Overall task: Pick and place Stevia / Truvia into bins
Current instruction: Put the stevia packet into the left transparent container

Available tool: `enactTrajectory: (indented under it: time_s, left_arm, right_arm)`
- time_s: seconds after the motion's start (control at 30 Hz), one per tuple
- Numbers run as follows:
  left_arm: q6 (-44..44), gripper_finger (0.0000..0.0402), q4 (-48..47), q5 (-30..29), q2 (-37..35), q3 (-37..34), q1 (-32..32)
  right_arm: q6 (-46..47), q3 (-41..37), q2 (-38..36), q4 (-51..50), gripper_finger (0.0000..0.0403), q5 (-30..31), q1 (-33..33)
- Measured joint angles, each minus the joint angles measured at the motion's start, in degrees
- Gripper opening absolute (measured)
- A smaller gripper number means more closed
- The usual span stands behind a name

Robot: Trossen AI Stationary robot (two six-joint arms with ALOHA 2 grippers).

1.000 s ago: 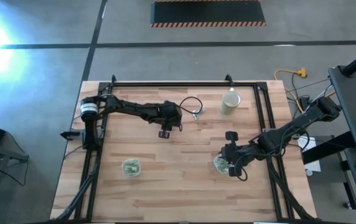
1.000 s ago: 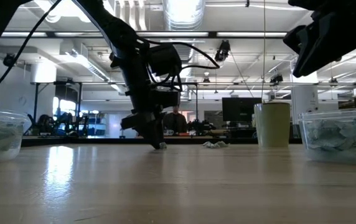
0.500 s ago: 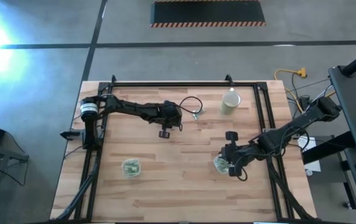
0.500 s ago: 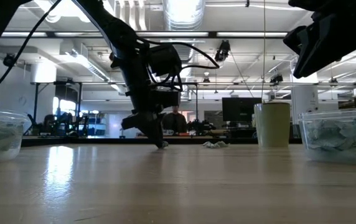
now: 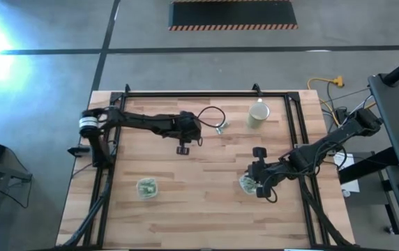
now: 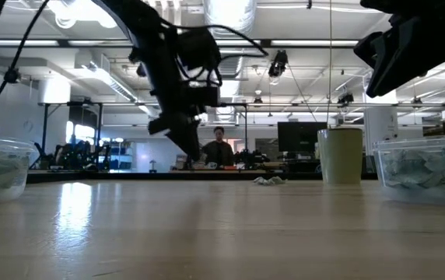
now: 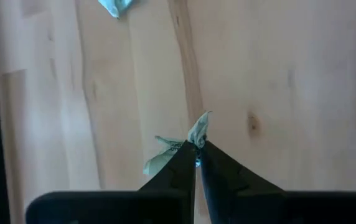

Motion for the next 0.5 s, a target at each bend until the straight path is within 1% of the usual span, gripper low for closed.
enactTrajectory:
  time_s: [0.13,0.27,0.5]
  left_arm:
    - [-3.4,0.0004,-3.2,-0.1,-5.0,-0.2,-1.9]
    - [-8.0,0.0004,-8.7,-0.2,-10.3,-0.2,-4.9]
    - [-17.0,0.0004,-17.8,-0.1,-18.4,-0.3,-13.1]
  right_arm:
    - [0.0,0.0,0.0,0.3,0.0057,0.0,0.0]
    - [0.0,0.0,0.0,0.6,0.0057,0.0,0.0]
    - [-0.2,-0.2,0.0,0.9,0.0057,0.0,0.0]
